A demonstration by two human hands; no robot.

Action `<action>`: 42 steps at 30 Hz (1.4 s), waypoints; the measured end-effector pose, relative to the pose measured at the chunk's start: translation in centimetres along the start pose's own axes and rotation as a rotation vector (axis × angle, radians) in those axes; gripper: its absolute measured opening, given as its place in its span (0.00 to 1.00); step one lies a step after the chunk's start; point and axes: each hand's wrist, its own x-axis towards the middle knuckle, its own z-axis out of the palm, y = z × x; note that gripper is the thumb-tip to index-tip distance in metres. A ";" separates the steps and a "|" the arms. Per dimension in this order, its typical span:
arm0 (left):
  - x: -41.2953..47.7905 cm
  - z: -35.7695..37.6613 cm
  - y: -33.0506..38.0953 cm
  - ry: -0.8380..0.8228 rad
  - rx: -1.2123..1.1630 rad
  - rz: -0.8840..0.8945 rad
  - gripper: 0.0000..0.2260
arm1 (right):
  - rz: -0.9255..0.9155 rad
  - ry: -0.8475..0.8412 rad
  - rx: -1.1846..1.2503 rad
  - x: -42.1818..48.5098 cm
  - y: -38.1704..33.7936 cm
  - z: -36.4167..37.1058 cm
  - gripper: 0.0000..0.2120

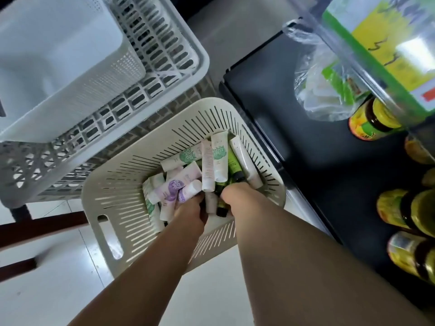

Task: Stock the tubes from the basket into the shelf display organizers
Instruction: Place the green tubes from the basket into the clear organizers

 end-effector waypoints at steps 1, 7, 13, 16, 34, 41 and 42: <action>-0.8 -0.4 0.3 -0.015 0.035 0.018 0.12 | 0.007 -0.018 0.004 0.6 0.5 0.4 0.15; -4.5 -3.8 1.5 -0.004 0.382 0.064 0.08 | 0.003 0.005 0.018 -0.8 0.7 1.0 0.19; -11.8 -5.5 2.0 -0.120 0.553 0.101 0.07 | -0.183 -0.183 -0.085 -6.4 1.1 -1.8 0.16; -15.7 -6.0 1.9 -0.158 0.554 0.132 0.04 | -0.298 -0.204 0.044 -10.8 1.9 -3.1 0.08; -38.8 -5.4 2.7 -0.770 0.210 1.040 0.07 | -1.271 0.273 0.365 -34.4 9.4 -11.5 0.10; -45.3 -1.2 -1.1 -1.145 0.222 1.083 0.15 | -1.420 0.493 0.542 -41.5 17.1 -15.6 0.05; -46.4 -0.6 -2.0 -1.216 0.219 1.047 0.15 | -1.425 0.520 0.586 -42.3 18.5 -16.4 0.05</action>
